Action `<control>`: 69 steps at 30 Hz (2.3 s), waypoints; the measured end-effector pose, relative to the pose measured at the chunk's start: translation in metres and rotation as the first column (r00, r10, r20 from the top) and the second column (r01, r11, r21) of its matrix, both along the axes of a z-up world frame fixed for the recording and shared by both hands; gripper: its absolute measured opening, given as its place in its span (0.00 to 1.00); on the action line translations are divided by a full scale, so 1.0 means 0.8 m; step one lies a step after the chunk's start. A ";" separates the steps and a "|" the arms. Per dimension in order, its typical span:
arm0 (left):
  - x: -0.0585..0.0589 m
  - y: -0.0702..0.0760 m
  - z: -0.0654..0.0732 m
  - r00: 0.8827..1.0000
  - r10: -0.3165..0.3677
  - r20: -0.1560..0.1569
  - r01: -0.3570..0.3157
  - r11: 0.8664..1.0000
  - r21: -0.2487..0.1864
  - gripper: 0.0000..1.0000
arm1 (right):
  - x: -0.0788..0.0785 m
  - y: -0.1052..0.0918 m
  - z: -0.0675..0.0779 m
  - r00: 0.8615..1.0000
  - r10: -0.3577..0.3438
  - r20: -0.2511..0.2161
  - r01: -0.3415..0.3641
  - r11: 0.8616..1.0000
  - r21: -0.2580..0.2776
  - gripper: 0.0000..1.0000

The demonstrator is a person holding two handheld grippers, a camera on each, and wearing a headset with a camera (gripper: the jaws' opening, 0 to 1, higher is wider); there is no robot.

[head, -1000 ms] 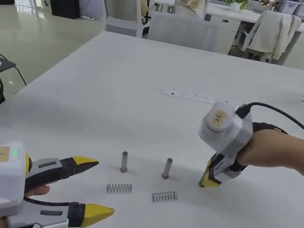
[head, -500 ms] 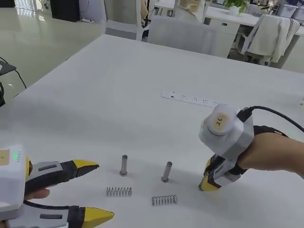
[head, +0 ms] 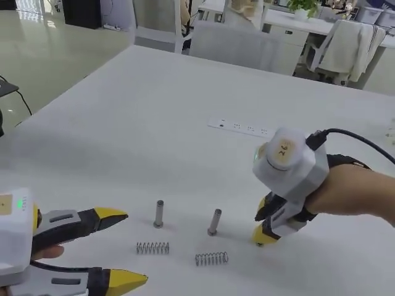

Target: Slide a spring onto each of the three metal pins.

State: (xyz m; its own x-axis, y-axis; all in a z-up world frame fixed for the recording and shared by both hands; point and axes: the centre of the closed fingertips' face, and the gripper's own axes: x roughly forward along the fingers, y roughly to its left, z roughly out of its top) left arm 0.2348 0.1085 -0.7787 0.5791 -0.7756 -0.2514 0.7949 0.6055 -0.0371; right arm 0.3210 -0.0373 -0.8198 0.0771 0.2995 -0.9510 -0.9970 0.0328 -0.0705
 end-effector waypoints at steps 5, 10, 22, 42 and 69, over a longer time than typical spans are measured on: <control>-0.001 0.000 0.000 1.000 0.000 0.001 0.000 1.000 0.002 0.55 | -0.015 0.014 -0.001 0.999 0.046 -0.013 -0.046 0.999 0.006 0.21; -0.001 0.000 0.002 1.000 -0.001 0.005 0.001 1.000 0.005 0.55 | -0.029 0.025 -0.005 0.996 0.086 -0.030 -0.086 0.996 0.001 0.19; -0.003 0.000 -0.001 1.000 -0.008 0.002 0.008 1.000 0.010 0.54 | -0.050 0.044 -0.025 0.987 0.151 -0.056 -0.152 0.988 -0.011 0.18; -0.003 -0.001 -0.004 1.000 -0.015 -0.004 0.015 1.000 0.007 0.53 | -0.053 0.047 -0.055 0.978 0.198 -0.064 -0.201 0.978 -0.059 0.09; -0.007 -0.025 0.003 0.996 -0.093 0.005 0.093 0.996 0.015 0.42 | -0.078 0.073 0.012 0.980 0.197 -0.039 -0.195 0.980 0.047 0.08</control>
